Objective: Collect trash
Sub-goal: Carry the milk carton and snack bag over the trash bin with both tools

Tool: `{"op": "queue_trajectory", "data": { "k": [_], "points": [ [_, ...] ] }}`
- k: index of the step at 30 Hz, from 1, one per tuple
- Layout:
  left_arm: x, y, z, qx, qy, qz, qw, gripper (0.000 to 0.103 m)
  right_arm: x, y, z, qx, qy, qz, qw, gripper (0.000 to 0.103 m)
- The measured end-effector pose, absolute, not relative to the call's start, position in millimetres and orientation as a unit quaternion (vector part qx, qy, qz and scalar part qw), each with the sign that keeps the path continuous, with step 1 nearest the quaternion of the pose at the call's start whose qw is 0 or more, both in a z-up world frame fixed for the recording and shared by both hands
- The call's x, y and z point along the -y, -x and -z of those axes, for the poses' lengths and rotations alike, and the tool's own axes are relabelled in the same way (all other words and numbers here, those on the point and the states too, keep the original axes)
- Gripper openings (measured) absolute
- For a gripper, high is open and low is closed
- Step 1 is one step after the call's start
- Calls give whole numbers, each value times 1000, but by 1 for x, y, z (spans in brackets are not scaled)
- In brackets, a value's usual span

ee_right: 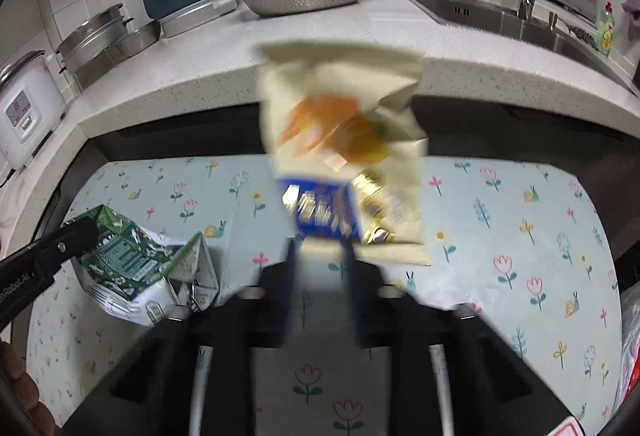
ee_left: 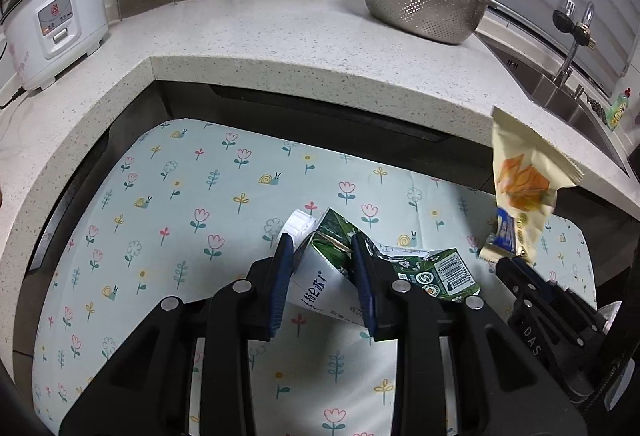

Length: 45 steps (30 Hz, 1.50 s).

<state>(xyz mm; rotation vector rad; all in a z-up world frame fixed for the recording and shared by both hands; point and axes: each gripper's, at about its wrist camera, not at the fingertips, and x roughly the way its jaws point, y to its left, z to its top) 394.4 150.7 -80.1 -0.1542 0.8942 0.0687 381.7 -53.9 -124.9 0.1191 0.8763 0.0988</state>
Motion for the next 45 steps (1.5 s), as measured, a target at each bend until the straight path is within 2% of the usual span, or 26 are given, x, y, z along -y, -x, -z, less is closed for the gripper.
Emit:
{"op": "queue_trajectory", "data": {
  "k": [3,12,14,15,16,17,22,27,29,31,34,45],
  "points": [
    [-148,-390,74,-429,76,-28,900,29,64,-369,120,-416,-70,-41,906,0],
    [-129,-368,58,-423,69,-9,904,29,93,-330,89,-392,-105,-37,913,1],
    [-126,-366,58,-424,70,-5,903,29,101,-326,84,-384,-108,-28,916,12],
    [-124,-366,59,-425,70,-3,902,29,105,-325,82,-380,-110,-25,918,28],
    [-121,-366,59,-425,69,-1,902,29,107,-326,81,-377,-111,-21,919,50],
    [-119,-367,60,-425,67,-1,903,29,108,-328,78,-370,-109,-16,923,58],
    [-113,-378,62,-426,63,-1,903,29,100,-362,79,-378,-76,-15,923,60],
    [-105,-399,64,-424,51,-5,904,29,91,-398,98,-401,-48,-14,915,60],
    [-101,-406,69,-430,49,-3,902,29,88,-405,109,-412,-38,-9,910,54],
    [-96,-412,75,-433,42,-5,900,29,90,-408,119,-422,-35,-4,906,31],
    [-95,-416,82,-440,49,-4,897,29,98,-402,127,-425,-48,4,904,16],
    [-78,-388,66,-434,42,16,900,29,130,-326,102,-393,-115,9,912,7]
  ]
}}
